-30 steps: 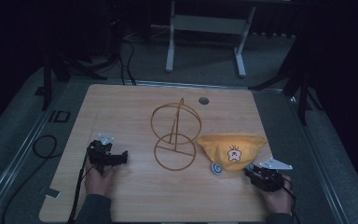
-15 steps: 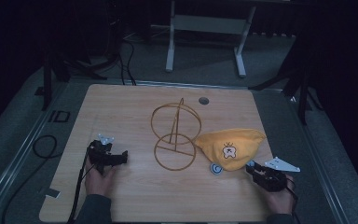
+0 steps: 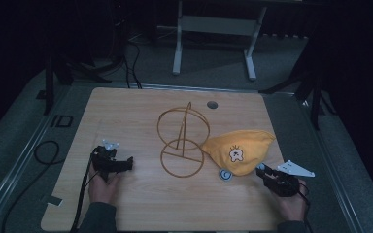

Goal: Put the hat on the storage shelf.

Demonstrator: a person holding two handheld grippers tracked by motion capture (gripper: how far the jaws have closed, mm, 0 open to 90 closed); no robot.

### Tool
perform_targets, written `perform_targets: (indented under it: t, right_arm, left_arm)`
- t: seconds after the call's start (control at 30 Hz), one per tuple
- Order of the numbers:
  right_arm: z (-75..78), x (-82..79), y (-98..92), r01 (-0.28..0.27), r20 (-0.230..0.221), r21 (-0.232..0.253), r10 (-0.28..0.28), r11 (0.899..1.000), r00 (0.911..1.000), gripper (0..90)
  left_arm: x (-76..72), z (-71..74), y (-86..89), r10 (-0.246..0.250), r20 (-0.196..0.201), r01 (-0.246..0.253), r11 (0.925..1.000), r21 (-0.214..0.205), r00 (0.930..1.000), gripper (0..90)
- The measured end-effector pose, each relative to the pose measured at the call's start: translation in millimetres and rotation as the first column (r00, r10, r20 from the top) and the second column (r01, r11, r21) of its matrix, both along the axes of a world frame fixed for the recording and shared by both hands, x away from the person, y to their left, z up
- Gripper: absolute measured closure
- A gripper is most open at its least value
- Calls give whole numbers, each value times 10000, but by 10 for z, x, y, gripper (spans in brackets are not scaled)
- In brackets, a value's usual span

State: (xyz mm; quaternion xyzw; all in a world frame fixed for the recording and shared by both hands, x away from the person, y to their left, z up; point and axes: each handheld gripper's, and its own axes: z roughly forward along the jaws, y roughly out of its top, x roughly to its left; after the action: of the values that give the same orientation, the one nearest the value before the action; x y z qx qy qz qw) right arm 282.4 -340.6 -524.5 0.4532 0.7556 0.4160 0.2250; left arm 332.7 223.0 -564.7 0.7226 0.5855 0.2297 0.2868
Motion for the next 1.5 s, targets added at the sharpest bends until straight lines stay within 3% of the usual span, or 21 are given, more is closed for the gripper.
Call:
perform_targets:
  t: [0.4, 0.83, 1.2, 1.5]
  right_arm:
    - [169, 77, 81, -34, 427, -91, 38, 10000, 9991, 678]
    - [471, 211, 127, -26, 981, -285, 54, 9996, 9952, 678]
    - [779, 391, 231, -352, 1354, -700, 444, 9969, 9898, 678]
    - [937, 403, 319, -676, 1670, -466, 745, 9966, 9831, 681]
  left_arm:
    - [0, 0, 0, -4, -1, 4, 10000, 3, 10000, 3]
    - [0, 0, 0, 0, -2, 0, 10000, -1, 10000, 4]
    - [0, -1, -2, 16, 10, -16, 10000, -22, 10000, 4]
    - [0, 0, -1, 6, 5, -6, 10000, -19, 10000, 4]
